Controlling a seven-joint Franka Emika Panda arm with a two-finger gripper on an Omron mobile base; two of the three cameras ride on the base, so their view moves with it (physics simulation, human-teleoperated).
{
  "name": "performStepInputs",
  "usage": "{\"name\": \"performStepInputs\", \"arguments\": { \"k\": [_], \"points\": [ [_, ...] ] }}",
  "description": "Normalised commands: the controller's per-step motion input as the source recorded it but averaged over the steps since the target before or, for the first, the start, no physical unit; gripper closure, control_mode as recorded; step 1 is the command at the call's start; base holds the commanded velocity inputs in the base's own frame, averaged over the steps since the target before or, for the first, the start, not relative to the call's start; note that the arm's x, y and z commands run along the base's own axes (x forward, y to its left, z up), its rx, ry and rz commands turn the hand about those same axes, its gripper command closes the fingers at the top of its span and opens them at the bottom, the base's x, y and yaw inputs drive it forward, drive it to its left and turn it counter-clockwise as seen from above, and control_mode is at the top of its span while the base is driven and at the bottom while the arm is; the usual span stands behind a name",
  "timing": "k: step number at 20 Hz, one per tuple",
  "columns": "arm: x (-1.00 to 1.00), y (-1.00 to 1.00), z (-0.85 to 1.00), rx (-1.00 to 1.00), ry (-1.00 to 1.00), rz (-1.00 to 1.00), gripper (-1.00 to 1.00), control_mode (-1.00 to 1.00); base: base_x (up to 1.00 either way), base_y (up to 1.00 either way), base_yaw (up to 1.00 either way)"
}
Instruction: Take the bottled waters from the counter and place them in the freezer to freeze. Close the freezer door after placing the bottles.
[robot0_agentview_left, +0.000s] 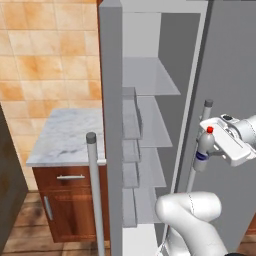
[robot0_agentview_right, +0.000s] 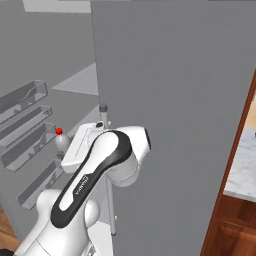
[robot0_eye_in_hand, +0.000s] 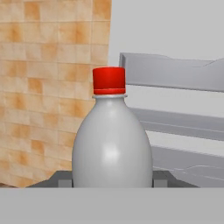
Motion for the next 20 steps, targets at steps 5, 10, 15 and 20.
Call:
{"name": "performStepInputs", "arguments": {
  "k": [5, 10, 15, 20],
  "points": [
    [0.00, 0.00, 0.00, 0.00, 0.00, 0.00, 1.00, 1.00, 0.17, 0.21, -0.03],
    [0.00, 0.00, 0.00, 0.00, 0.00, 0.00, 1.00, 1.00, 0.09, 0.20, -0.04],
    [0.00, 0.17, 0.00, 0.00, 0.00, -0.14, 1.00, -1.00, 0.00, 0.00, 0.00],
    [-0.01, 0.35, 0.02, 0.00, 0.00, -0.30, 1.00, -1.00, 0.00, 0.00, 0.00]
  ]
}}
